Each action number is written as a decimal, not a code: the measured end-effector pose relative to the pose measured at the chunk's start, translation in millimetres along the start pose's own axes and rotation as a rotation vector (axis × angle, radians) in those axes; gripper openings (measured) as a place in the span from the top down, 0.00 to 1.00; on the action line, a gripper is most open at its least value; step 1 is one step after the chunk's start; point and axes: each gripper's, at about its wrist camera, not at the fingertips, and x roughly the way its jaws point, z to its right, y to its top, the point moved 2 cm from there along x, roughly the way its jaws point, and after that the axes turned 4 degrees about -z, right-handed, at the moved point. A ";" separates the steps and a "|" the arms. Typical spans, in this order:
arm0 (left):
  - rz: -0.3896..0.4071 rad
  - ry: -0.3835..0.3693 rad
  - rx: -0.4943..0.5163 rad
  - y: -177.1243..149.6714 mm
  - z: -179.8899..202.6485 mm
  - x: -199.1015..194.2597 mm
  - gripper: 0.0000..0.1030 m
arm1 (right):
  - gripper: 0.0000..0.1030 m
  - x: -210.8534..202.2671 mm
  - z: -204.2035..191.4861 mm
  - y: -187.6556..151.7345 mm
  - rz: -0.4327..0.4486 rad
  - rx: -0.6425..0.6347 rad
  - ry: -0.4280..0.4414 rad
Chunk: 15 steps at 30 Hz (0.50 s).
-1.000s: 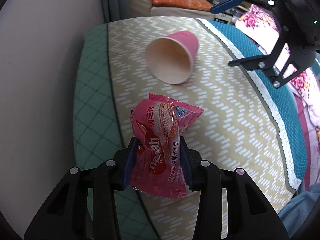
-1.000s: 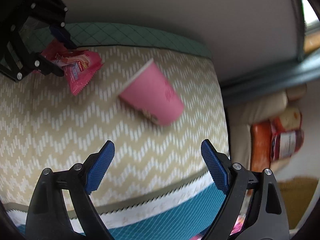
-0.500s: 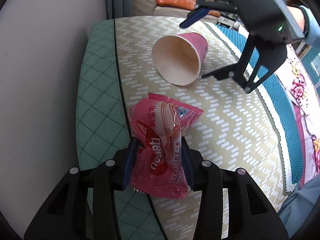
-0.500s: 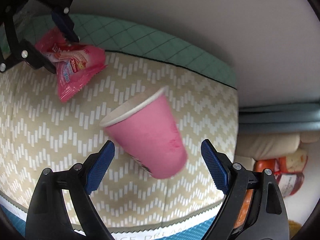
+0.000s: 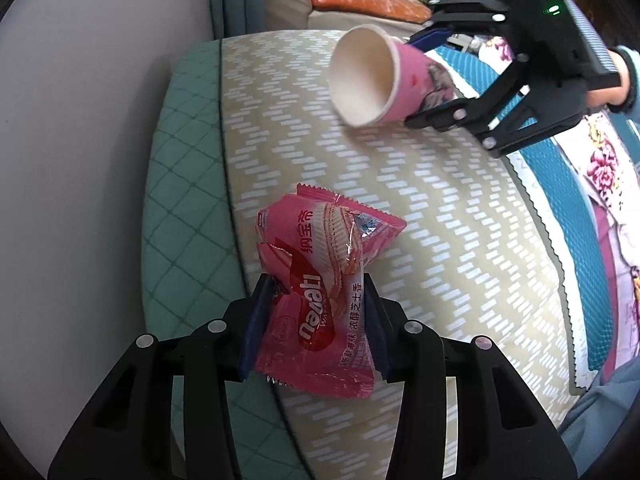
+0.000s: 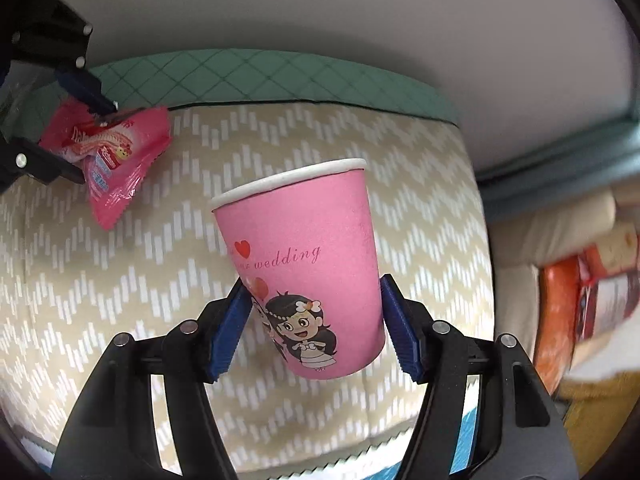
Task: Collect trash
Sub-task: 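Grasp the pink paper cup with right tool while left tool holds the wrapper, then carry both items over the bin and release the wrapper from left tool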
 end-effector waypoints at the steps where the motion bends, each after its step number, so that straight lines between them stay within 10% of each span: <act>1: -0.002 -0.002 0.005 0.1 4.6 -0.2 0.57 | 0.40 -3.7 1.0 -6.3 0.001 0.015 -0.006; 15: 0.018 -0.056 0.122 10.0 115.7 -11.1 0.57 | 0.40 -63.0 -13.0 -125.4 0.008 0.330 -0.055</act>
